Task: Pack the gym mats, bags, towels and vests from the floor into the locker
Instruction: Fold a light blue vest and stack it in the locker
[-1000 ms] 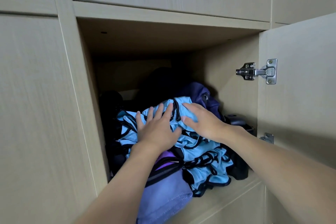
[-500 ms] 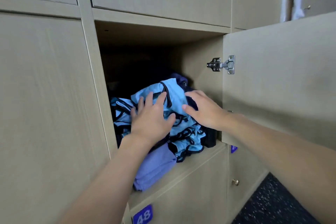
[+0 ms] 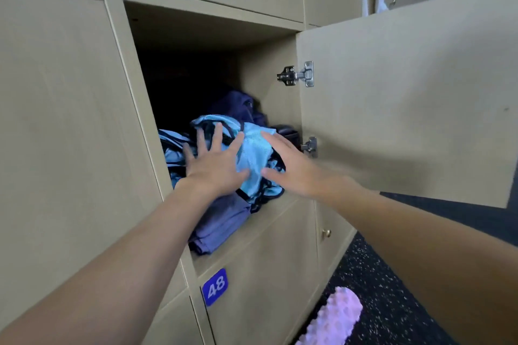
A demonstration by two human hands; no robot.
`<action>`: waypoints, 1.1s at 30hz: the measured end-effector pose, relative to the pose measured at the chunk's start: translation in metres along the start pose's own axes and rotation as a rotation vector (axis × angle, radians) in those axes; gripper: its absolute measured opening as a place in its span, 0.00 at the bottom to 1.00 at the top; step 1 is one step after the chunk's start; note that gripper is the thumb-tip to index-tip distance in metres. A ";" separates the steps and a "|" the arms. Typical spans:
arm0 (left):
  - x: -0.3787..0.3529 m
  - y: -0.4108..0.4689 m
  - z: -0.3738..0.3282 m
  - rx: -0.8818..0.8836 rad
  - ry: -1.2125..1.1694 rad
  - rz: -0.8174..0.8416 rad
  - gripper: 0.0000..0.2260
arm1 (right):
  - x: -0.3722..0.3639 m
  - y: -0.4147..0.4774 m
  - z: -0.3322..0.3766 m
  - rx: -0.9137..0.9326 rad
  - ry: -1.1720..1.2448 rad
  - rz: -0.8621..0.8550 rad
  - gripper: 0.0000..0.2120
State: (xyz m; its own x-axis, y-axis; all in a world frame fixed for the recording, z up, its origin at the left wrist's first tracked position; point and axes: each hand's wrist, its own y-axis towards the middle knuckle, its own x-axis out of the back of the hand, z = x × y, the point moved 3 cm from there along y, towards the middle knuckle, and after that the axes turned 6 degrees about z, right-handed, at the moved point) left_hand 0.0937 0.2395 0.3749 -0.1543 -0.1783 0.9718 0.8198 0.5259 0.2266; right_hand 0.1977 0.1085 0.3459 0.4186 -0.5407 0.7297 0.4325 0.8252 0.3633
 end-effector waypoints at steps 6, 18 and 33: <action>-0.024 0.024 0.006 -0.013 0.085 0.002 0.39 | -0.024 0.062 -0.006 -0.028 0.060 -0.083 0.40; -0.019 0.028 0.000 -0.017 -0.017 -0.435 0.43 | 0.014 0.093 -0.009 -0.013 0.029 -0.236 0.19; 0.029 0.055 0.030 0.415 0.027 -0.344 0.36 | 0.011 0.183 0.021 0.214 0.014 -0.055 0.29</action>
State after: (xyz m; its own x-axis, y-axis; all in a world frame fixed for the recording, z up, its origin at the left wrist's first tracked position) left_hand 0.1176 0.2878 0.4171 -0.3569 -0.4168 0.8360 0.4367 0.7167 0.5437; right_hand 0.2644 0.2568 0.4326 0.4112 -0.5868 0.6976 0.2759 0.8095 0.5183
